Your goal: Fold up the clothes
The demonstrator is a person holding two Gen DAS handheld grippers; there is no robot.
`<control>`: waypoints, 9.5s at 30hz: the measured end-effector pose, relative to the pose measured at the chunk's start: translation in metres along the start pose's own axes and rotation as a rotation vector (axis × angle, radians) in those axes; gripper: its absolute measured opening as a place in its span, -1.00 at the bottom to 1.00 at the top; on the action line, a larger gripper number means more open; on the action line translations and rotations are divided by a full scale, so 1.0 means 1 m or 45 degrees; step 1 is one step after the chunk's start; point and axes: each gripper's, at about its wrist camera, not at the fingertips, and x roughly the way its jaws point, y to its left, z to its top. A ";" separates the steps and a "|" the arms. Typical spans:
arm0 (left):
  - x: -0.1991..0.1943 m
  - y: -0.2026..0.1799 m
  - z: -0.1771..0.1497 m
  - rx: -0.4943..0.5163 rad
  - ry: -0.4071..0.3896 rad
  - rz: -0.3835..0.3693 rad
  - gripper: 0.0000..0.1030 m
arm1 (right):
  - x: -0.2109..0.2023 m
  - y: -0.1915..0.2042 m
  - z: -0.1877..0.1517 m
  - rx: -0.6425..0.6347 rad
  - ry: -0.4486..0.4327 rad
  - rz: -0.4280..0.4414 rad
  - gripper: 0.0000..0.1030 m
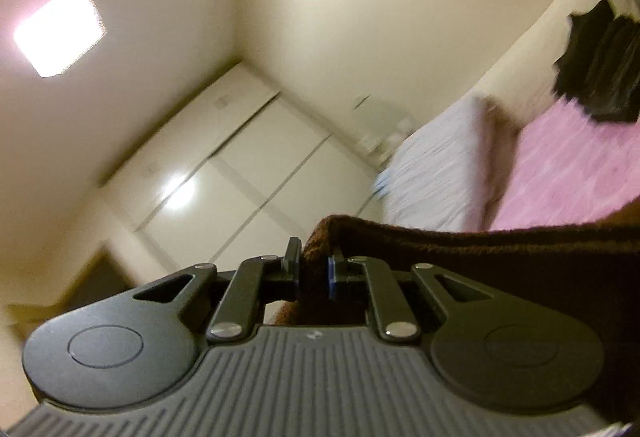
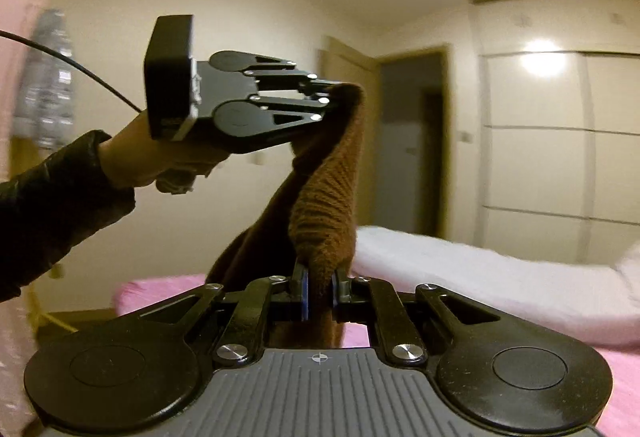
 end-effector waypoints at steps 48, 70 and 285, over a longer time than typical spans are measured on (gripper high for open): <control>0.237 -0.086 -0.306 -0.762 0.592 -0.672 -0.95 | 0.233 -0.395 -0.237 0.208 0.973 -0.292 -0.92; 0.127 -0.060 -0.339 -0.968 0.787 -0.471 0.04 | 0.134 -0.305 -0.149 0.131 0.585 -0.514 0.07; 0.207 -0.181 -0.309 -0.634 0.775 -0.691 0.06 | 0.370 -0.310 -0.218 0.424 0.842 -0.279 -0.99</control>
